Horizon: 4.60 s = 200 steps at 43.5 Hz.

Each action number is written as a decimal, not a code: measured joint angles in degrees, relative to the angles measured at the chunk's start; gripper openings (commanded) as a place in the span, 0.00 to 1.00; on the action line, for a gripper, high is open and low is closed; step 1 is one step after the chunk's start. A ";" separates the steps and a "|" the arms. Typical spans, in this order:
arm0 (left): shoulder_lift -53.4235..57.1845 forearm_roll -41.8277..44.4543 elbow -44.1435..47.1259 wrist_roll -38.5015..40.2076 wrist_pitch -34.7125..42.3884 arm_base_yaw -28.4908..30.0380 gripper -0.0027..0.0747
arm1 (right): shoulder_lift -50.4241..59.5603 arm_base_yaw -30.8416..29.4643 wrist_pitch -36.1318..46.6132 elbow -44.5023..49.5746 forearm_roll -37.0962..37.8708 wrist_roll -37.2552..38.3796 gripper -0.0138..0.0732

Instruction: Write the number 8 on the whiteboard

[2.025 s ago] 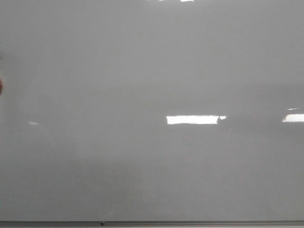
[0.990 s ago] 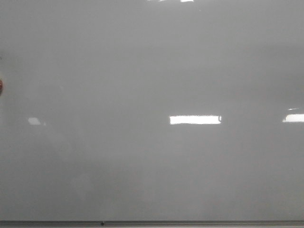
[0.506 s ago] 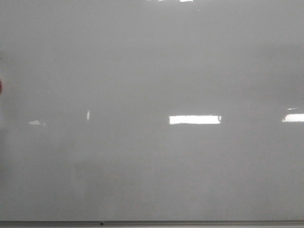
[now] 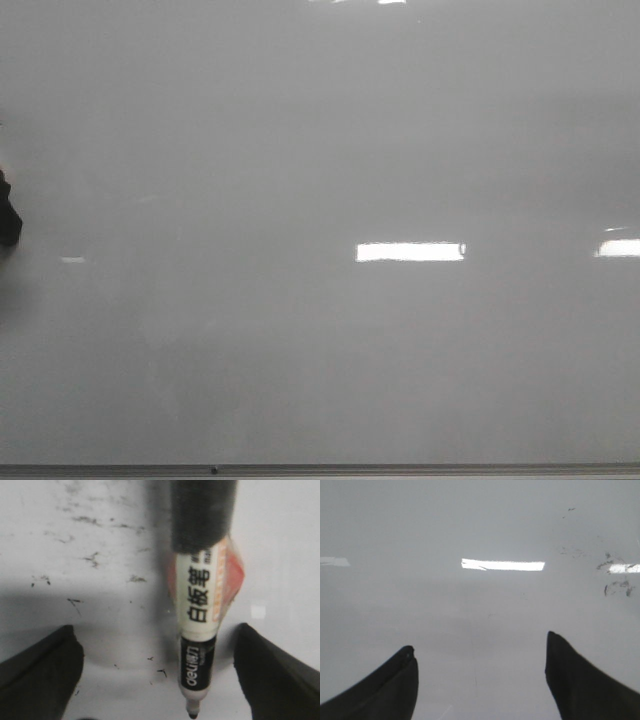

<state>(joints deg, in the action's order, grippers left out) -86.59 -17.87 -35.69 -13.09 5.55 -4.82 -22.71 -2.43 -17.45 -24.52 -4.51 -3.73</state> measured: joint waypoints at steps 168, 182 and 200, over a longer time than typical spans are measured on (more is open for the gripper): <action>55.24 -3.02 5.62 -21.52 -48.09 -19.60 0.01 | -60.39 34.92 -13.48 -36.81 -31.59 -42.60 0.09; 73.07 -7.59 11.35 -21.29 -43.36 -19.30 0.01 | -66.81 34.92 -1.42 -37.04 -36.82 -42.60 0.09; 73.85 -7.81 11.35 -21.29 -43.22 -19.30 0.01 | -74.14 35.04 -0.80 -41.60 -38.05 -42.60 0.09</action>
<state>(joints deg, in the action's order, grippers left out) -12.74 -25.68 -24.33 -34.38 -37.66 -24.12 -96.85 32.60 -18.26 -66.12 -42.57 -46.33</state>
